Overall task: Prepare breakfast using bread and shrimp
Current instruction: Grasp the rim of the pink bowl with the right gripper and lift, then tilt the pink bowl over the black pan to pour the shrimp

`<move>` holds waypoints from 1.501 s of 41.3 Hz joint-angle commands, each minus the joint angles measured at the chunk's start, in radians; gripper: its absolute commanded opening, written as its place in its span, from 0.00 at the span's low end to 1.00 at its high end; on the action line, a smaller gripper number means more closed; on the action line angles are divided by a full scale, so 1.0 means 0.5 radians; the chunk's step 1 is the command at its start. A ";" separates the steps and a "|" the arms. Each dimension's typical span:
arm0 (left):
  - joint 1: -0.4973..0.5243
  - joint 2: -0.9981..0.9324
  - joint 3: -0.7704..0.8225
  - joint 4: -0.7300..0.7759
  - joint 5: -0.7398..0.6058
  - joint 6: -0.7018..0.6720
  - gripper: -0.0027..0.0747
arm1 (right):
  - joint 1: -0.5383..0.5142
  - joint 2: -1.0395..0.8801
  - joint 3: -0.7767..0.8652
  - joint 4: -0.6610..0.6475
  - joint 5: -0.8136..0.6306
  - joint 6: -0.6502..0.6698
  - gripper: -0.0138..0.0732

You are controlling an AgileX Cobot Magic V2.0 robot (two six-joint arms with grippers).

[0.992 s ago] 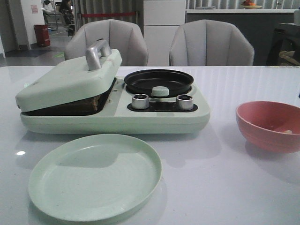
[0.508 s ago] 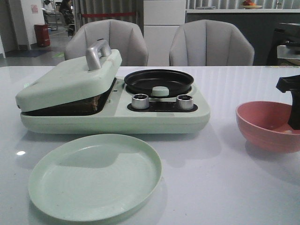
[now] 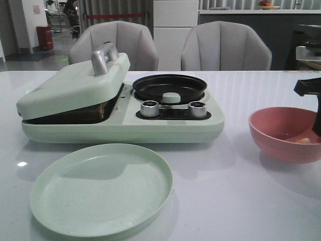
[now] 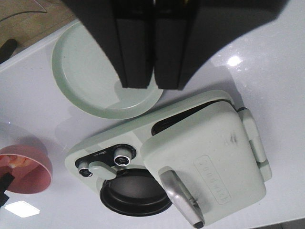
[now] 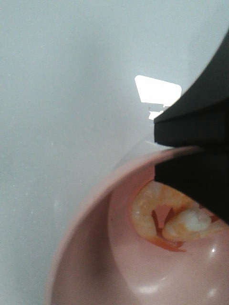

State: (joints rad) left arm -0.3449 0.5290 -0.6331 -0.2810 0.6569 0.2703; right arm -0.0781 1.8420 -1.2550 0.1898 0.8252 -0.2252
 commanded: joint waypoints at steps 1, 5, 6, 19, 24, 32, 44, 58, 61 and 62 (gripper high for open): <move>0.001 0.002 -0.055 -0.028 -0.152 -0.015 0.16 | 0.019 -0.215 -0.104 -0.013 -0.027 -0.034 0.21; 0.001 0.002 -0.055 -0.028 -0.152 -0.015 0.16 | 0.086 -0.326 -0.186 -0.067 -0.045 -0.040 0.21; 0.001 0.002 -0.055 -0.028 -0.152 -0.015 0.16 | 0.109 -0.349 -0.213 -0.079 -0.050 -0.040 0.21; 0.001 0.002 -0.055 -0.028 -0.152 -0.015 0.16 | 0.479 -0.375 -0.624 -0.355 -0.040 -0.020 0.21; 0.001 0.002 -0.055 -0.028 -0.152 -0.015 0.16 | 0.631 -0.344 -0.755 -0.575 -0.085 0.090 0.21; 0.001 0.002 -0.055 -0.028 -0.152 -0.015 0.16 | 0.868 -0.187 -1.025 -1.094 -0.090 0.314 0.21; 0.001 0.002 -0.055 -0.028 -0.152 -0.015 0.16 | 1.056 0.255 -1.567 -1.610 0.016 0.383 0.21; 0.001 0.002 -0.055 -0.028 -0.152 -0.015 0.16 | 1.252 0.759 -2.139 -2.230 0.112 0.383 0.21; 0.001 0.002 -0.055 -0.028 -0.152 -0.015 0.16 | 1.308 0.845 -2.209 -2.442 0.163 0.383 0.21; 0.001 0.002 -0.055 -0.028 -0.152 -0.015 0.16 | 1.324 0.863 -2.222 -2.498 0.179 0.383 0.21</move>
State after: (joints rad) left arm -0.3449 0.5290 -0.6331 -0.2802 0.6569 0.2703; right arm 0.5589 2.3117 -2.2974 -0.8753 0.9267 -0.0356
